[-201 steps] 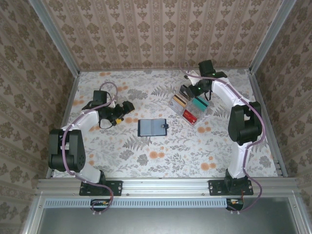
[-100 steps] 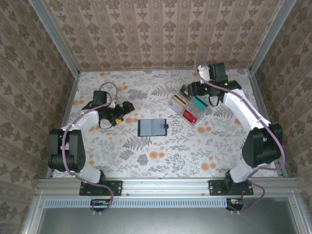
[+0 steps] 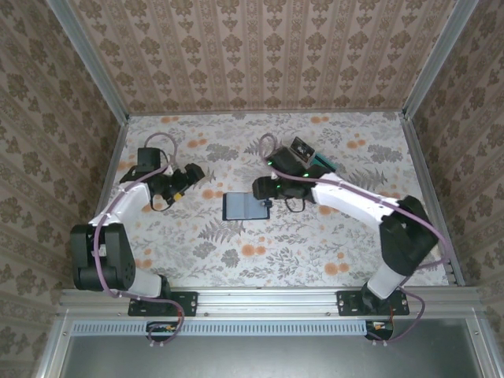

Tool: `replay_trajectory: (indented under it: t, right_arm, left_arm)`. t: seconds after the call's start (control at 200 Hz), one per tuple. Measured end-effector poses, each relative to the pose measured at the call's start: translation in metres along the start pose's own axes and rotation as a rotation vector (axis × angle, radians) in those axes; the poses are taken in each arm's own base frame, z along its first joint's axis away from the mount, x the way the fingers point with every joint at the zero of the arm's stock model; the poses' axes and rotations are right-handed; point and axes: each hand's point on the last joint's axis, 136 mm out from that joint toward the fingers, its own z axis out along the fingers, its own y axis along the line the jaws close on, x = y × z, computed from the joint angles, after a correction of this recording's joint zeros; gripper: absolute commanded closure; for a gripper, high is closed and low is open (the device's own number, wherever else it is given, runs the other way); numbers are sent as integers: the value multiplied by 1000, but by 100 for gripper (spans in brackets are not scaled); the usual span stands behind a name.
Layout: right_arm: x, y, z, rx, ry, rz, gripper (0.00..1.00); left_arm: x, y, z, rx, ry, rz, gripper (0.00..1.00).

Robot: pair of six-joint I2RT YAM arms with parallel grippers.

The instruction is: Take the credit cards out of the card holder

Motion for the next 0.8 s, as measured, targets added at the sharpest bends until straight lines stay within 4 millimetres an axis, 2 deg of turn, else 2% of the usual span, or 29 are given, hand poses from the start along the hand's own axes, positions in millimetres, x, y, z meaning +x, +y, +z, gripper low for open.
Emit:
replay_trajectory:
  t: [0.175, 0.38, 0.49, 0.64, 0.8]
  right_arm:
    - [22, 33, 43, 30, 86, -24, 38]
    - [32, 45, 74, 78, 148, -34, 41]
    - [39, 43, 85, 104, 181, -38, 40]
    - [48, 29, 95, 171, 217, -47, 41]
    - [52, 18, 99, 216, 233, -50, 50]
  left_arm:
    - [5, 7, 0, -17, 14, -6, 0]
    - [6, 7, 0, -18, 17, -1, 0]
    - [6, 7, 0, -17, 17, -1, 0]
    - [7, 4, 0, -2, 24, 0, 0]
    - [8, 0, 0, 22, 32, 4, 0]
